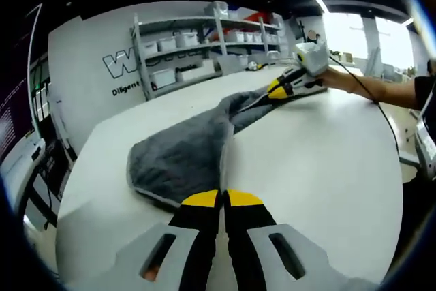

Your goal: Open the folded towel by lifting each exposed corner and separating the folded layers until the towel lies flat within the target outline without major curled edges

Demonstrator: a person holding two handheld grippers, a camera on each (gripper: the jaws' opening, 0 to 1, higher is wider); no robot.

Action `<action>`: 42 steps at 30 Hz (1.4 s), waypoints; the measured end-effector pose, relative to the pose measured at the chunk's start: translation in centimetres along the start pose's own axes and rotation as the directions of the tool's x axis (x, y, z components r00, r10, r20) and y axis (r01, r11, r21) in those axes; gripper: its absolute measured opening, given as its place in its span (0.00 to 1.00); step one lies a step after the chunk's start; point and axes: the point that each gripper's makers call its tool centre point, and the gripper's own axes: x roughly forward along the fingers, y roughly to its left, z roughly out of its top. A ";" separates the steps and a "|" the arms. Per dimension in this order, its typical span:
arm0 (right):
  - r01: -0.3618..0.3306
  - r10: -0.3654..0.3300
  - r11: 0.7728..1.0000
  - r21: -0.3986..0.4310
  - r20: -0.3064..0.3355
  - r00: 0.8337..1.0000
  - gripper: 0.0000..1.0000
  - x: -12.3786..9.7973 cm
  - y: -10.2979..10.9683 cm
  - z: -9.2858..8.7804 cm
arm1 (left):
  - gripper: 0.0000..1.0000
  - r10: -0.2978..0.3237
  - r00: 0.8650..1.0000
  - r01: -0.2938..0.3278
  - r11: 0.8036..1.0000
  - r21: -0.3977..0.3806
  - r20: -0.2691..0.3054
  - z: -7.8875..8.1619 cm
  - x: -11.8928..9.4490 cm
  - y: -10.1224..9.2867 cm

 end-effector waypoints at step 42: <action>-0.527 0.528 0.848 -0.060 0.004 0.849 0.01 -12.4 13.3 -2.0 | 0.02 0.156 0.984 -0.151 0.987 0.062 -0.085 -2.8 -5.5 2.6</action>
